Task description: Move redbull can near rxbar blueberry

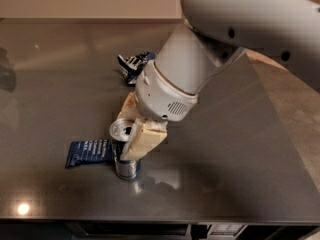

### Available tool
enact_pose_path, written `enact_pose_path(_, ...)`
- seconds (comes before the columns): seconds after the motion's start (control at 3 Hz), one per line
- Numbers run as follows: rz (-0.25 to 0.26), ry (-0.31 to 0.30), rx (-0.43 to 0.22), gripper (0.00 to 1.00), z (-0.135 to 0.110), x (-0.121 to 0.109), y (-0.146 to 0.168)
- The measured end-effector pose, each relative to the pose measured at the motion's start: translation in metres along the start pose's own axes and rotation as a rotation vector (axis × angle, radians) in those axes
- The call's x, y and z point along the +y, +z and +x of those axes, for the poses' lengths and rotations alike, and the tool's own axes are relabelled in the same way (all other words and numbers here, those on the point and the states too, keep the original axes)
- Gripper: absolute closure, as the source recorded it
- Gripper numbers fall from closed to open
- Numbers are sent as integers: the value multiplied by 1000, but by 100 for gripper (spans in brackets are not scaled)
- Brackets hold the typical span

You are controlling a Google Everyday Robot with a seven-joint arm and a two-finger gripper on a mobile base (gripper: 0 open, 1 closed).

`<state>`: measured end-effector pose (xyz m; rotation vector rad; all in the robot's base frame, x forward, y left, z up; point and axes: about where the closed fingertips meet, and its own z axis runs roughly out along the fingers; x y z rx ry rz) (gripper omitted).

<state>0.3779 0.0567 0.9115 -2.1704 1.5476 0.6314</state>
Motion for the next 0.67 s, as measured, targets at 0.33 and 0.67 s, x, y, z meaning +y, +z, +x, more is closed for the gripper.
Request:
enact_pose_path(0.33, 3, -5, 2, 0, -3, 1, -1)
enact_pose_path(0.67, 3, -5, 2, 0, -3, 1, -1)
